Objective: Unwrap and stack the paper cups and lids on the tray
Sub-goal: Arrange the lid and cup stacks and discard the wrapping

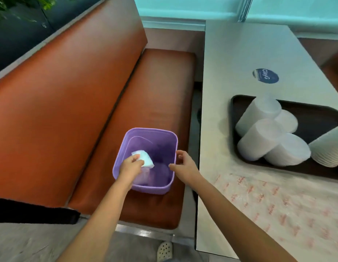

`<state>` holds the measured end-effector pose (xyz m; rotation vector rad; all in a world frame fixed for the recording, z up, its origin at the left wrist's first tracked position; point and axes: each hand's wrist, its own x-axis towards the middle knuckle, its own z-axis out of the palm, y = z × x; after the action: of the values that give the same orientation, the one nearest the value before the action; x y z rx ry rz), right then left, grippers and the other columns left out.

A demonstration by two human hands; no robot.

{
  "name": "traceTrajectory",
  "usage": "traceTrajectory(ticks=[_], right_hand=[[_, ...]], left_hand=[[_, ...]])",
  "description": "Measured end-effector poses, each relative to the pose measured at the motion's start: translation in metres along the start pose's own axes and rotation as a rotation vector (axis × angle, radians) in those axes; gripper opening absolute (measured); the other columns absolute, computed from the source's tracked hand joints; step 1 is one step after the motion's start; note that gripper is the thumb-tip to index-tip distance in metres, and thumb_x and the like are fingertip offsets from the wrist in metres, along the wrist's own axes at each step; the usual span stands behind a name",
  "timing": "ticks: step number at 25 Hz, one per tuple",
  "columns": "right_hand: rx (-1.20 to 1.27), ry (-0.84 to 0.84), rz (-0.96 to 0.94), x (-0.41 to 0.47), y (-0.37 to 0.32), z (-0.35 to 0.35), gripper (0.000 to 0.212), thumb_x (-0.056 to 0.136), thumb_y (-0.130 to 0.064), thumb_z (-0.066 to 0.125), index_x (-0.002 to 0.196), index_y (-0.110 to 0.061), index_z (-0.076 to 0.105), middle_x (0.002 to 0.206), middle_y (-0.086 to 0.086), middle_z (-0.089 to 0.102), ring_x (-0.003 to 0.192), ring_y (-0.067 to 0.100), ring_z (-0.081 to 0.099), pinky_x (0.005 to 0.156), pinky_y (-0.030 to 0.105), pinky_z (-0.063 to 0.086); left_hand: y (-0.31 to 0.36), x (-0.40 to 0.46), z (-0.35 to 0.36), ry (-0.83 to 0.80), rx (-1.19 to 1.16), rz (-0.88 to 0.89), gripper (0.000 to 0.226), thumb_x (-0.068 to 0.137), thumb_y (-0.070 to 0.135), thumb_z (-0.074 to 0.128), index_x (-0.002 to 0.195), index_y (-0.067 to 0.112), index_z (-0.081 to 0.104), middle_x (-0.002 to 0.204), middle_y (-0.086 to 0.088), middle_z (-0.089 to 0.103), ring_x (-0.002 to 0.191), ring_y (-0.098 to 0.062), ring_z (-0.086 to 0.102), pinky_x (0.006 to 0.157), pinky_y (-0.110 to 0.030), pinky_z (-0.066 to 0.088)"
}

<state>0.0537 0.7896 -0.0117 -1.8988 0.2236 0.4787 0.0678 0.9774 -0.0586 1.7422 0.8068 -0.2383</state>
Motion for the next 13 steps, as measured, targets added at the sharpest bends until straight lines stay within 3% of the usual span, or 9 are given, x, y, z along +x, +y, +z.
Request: traceTrajectory(ticks=[4,9,11,13], right_hand=[[-0.051,0.070,0.124,0.031,0.011,0.034,0.050,0.079,-0.010,0.066,0.125,-0.015,0.047,0.123,0.010,0.054,0.104,0.025,0.059,0.087,0.038,0.054],[-0.046,0.044,0.236,0.042,0.027,0.052,0.057,0.085,0.000,0.056,0.137,-0.011,0.039,0.132,0.009,0.052,0.117,0.026,0.054,0.093,0.033,0.047],[-0.036,0.040,0.241,0.044,0.031,0.052,0.056,0.085,0.006,0.050,0.137,-0.011,0.040,0.130,0.009,0.052,0.118,0.025,0.053,0.090,0.027,0.045],[-0.027,0.044,0.247,0.045,0.035,0.051,0.056,0.083,0.010,0.044,0.135,-0.011,0.043,0.127,0.008,0.054,0.116,0.024,0.053,0.089,0.024,0.043]], left_hand=[[-0.007,0.038,0.004,-0.120,0.087,-0.104,0.039,0.088,0.009,0.056,0.126,0.016,0.058,0.114,-0.011,0.062,0.095,-0.024,0.060,0.070,-0.030,0.051],[-0.009,0.067,0.042,-0.354,0.287,-0.216,0.025,0.091,0.014,0.050,0.114,0.014,0.060,0.102,-0.011,0.058,0.085,-0.024,0.054,0.066,-0.031,0.049],[-0.011,0.080,0.056,-0.422,0.333,-0.238,0.015,0.091,0.012,0.050,0.102,0.017,0.059,0.109,-0.014,0.059,0.095,-0.026,0.058,0.068,-0.033,0.050],[-0.021,0.096,0.070,-0.451,0.266,-0.256,0.019,0.091,0.009,0.052,0.107,0.016,0.059,0.116,-0.015,0.059,0.099,-0.026,0.059,0.073,-0.034,0.054]])
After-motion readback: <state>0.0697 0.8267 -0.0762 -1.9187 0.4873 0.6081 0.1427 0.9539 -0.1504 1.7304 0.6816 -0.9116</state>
